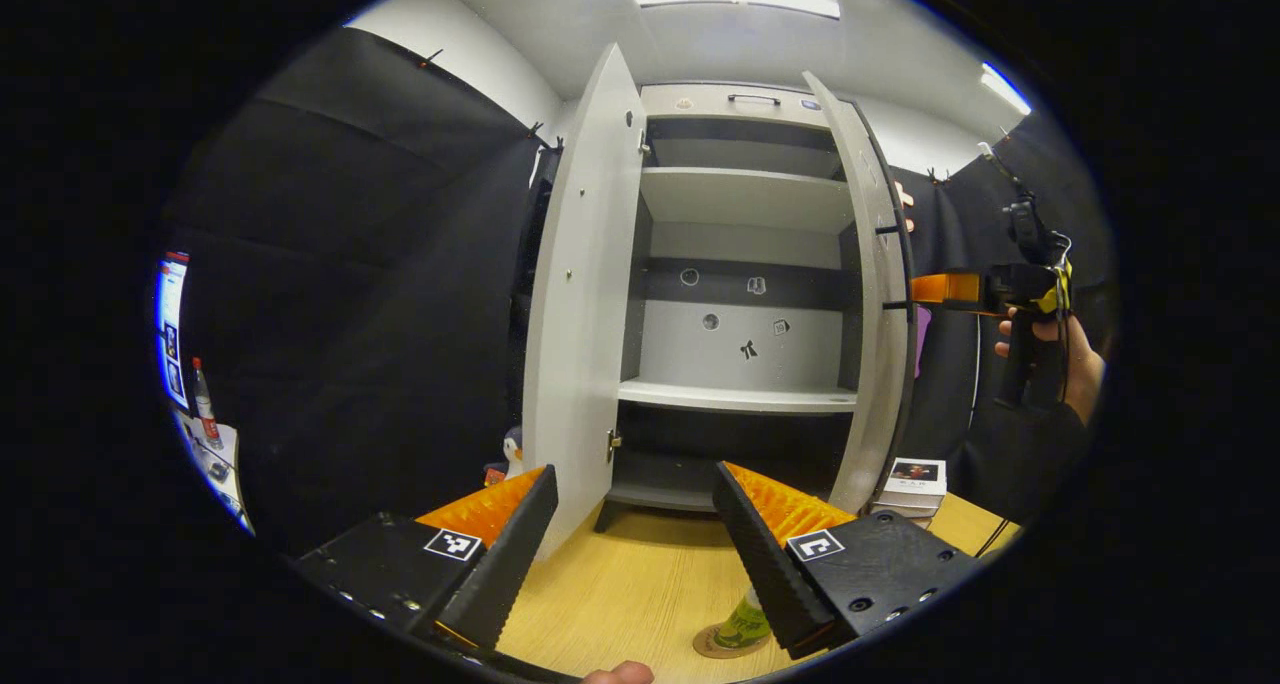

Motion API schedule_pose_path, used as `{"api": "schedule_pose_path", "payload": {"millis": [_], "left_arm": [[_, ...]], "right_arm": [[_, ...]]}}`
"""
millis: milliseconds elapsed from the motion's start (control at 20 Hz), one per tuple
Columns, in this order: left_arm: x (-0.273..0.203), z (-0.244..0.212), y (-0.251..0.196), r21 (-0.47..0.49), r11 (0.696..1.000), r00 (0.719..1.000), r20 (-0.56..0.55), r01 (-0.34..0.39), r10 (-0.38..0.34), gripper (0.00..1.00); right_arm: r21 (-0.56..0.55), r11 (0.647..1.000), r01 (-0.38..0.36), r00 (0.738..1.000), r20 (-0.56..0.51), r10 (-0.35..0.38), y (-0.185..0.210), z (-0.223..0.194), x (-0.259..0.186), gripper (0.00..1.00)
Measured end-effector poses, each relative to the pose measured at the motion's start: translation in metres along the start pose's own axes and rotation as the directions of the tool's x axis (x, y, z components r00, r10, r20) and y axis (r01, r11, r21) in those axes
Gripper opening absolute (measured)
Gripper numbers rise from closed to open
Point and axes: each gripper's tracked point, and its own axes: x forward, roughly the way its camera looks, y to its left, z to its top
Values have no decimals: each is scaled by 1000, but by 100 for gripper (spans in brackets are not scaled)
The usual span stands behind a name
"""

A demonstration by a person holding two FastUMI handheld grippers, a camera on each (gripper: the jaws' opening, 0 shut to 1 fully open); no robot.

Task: Grasp the bottle in the cabinet with the left hand and place it on the coaster, then close the right door with the right hand and the left door with the left hand.

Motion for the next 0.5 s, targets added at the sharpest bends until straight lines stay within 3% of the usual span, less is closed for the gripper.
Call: {"api": "schedule_pose_path", "payload": {"millis": [100, 350, 400, 500], "left_arm": [[-2, 5, 7, 9, 1000, 1000, 14, -9, 9, 95], [-7, 7, 22, 14, 999, 999, 7, -33, 33, 95], [-9, 7, 24, 11, 999, 999, 4, -34, 34, 99], [-8, 8, 27, 17, 999, 999, 1, -35, 35, 95]], "right_arm": [[-13, 1000, -2, 1000, 5, 2, 8, -1, 4, 94], [-11, 1000, -3, 1000, -8, 3, 14, -3, -19, 97], [-5, 1000, 0, 1000, -13, 0, 14, -5, -28, 97], [9, 1000, 8, 1000, -6, -8, 14, -9, -49, 97]]}}
